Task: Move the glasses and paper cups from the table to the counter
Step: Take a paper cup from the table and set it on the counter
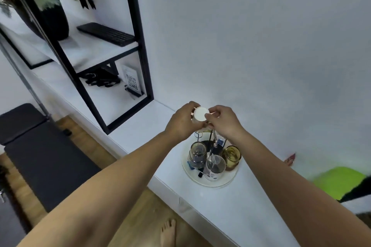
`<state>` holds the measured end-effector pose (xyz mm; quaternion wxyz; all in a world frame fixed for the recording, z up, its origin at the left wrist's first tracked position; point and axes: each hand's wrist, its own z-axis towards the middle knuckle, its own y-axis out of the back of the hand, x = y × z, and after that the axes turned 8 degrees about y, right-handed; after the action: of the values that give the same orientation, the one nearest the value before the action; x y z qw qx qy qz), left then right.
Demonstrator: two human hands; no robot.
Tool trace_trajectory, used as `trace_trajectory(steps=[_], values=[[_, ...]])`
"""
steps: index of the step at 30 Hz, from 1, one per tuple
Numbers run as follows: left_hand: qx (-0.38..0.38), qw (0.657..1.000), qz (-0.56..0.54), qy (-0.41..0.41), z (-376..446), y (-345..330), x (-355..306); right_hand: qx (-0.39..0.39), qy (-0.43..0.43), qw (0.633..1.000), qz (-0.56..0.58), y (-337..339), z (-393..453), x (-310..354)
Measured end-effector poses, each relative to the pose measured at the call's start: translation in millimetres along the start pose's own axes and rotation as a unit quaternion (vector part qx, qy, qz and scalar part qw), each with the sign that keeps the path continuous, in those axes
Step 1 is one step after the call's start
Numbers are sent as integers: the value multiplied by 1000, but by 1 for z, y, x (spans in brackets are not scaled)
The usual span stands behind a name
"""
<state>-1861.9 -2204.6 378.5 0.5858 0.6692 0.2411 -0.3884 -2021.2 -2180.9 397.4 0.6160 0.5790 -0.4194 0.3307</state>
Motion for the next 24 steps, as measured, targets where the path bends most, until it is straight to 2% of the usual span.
trace_trajectory(steps=[4, 9, 15, 18, 21, 24], values=[[70, 996, 64, 6, 37, -9, 31, 25, -63, 997, -47, -22, 34, -29], [134, 987, 86, 22, 68, -25, 68, 32, -102, 989, -106, -45, 58, -58], [209, 967, 146, 14, 92, -50, 95, 48, -116, 979, -160, -59, 70, -78], [260, 950, 173, 15, 96, -62, 105, 94, -118, 972, -180, -69, 76, -83], [276, 945, 171, 32, 103, -65, 110, 139, -138, 958, -211, -77, 81, -88], [267, 951, 155, 30, 109, -62, 113, 138, -145, 958, -207, -79, 85, -90]])
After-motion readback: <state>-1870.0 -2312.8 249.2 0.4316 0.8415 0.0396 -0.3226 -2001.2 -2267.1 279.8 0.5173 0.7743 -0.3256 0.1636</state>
